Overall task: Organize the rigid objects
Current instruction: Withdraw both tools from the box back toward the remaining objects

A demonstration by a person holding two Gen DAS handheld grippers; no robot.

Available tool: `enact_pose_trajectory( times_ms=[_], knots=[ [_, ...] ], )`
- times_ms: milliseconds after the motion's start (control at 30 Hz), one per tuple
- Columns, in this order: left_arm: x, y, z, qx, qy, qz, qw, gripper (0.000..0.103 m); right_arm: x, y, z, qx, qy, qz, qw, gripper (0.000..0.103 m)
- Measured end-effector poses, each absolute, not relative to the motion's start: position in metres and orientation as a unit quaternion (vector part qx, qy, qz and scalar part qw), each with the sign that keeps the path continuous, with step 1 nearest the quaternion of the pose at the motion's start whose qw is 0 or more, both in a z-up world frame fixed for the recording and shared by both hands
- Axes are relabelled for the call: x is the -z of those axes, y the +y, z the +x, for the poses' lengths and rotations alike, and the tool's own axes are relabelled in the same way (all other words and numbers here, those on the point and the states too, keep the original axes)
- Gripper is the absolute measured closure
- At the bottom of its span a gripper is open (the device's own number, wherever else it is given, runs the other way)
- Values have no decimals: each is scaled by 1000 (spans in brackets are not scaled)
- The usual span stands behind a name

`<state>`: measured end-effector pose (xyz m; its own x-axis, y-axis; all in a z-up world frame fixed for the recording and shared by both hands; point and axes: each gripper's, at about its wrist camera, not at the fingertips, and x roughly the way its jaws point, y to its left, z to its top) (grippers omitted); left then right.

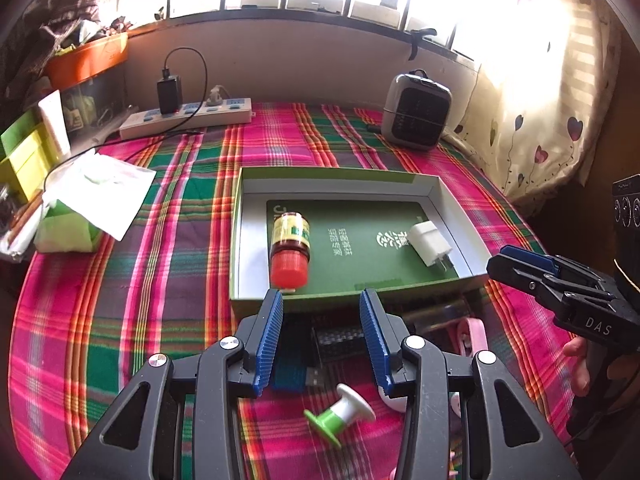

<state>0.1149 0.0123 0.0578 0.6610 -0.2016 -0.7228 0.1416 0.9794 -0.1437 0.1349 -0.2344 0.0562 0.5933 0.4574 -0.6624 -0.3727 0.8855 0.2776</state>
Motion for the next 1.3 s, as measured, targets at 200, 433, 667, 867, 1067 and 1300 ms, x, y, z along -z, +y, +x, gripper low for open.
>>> enact_pose_trajectory(
  times_ms=[200,433,667,867,1067,1300],
  knots=[
    [-56,15,91,94,401,-36,910,64,-54,-234,108,-242,381,53,891,55],
    [-54,26,63,90,394,-49,914,64,-53,-223,80,-282,371,40,884,55],
    [-47,39,41,81,393,-72,913,63,-42,-189,50,-340,371,-16,864,56],
    [-41,49,28,76,394,-81,912,63,-30,-159,34,-383,377,-49,842,56],
    [-36,60,18,72,397,-90,911,63,-15,-135,32,-386,396,-83,829,56],
    [-31,71,16,70,398,-100,909,63,-7,-124,25,-376,399,-124,827,56]
  ],
)
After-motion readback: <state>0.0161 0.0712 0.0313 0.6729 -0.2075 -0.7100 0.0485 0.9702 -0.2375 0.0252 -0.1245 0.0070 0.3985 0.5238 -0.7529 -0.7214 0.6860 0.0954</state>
